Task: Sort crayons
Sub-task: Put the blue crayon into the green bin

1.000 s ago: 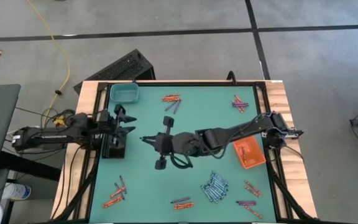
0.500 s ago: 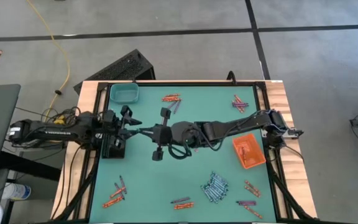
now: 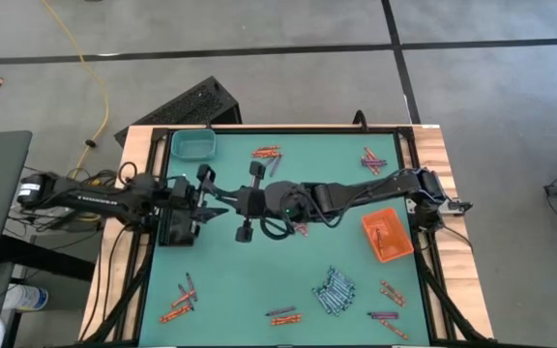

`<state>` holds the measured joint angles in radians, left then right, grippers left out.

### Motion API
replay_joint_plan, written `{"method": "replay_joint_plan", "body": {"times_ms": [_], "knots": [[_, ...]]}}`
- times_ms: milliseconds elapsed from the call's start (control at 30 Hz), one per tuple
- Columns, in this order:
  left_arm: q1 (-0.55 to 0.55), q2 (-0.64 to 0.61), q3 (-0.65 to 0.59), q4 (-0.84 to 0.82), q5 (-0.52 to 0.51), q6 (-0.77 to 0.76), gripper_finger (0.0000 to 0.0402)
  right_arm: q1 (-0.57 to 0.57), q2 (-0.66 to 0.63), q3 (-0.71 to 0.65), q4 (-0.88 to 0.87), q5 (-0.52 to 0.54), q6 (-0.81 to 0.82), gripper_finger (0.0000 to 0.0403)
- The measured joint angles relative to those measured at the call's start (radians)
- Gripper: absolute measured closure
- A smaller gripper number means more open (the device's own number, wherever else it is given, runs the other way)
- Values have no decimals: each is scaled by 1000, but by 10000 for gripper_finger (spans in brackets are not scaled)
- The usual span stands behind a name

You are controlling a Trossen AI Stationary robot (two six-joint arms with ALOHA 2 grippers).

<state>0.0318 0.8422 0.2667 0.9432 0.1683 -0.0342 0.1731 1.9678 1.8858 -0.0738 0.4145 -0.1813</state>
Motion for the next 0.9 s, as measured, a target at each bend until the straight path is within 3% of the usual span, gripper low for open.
{"method": "replay_joint_plan", "body": {"times_ms": [267,600,767,900], "knots": [[-49,37,27,-2,-87,86,245,0,0,0,-5,1,0,403],[-71,37,27,-19,-91,173,385,1,0,0,-45,0,20,403],[-77,37,27,-62,-98,208,393,-2,0,0,-96,1,60,387],[-76,37,27,-121,-133,242,397,-3,0,0,-158,61,93,359]]}}
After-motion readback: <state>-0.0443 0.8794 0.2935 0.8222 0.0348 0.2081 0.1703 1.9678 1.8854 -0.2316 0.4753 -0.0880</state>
